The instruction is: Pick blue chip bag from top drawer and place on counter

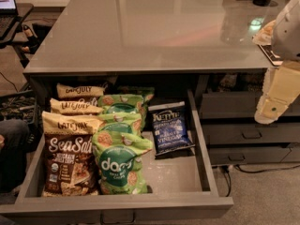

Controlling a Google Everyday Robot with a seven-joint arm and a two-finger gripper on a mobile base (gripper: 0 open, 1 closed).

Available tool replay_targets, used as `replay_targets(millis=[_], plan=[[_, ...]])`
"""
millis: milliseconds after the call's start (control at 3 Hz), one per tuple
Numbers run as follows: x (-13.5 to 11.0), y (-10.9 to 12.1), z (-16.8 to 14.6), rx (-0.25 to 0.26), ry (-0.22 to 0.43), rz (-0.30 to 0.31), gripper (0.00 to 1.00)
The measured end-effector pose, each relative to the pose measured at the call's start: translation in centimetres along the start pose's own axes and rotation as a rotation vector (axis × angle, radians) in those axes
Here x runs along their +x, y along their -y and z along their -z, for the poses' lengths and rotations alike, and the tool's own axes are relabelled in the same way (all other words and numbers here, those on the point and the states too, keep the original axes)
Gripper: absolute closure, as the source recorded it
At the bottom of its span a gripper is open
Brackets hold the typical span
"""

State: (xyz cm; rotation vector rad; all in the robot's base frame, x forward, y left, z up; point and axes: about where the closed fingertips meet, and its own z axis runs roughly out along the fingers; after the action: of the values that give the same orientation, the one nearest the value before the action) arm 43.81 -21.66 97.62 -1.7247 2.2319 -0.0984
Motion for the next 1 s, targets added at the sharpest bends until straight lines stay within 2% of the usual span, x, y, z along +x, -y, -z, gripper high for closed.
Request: replay_targets(millis=[333,667,1000], plan=[[0.0,0.0,0.0,0.0,0.0,0.0,0.0],[-1.2,-0.1,-2.0,0.002,0.022,0.031,0.0],[-3.3,-0.4,-6.5,-0.012,0.052,0.078,0.0]])
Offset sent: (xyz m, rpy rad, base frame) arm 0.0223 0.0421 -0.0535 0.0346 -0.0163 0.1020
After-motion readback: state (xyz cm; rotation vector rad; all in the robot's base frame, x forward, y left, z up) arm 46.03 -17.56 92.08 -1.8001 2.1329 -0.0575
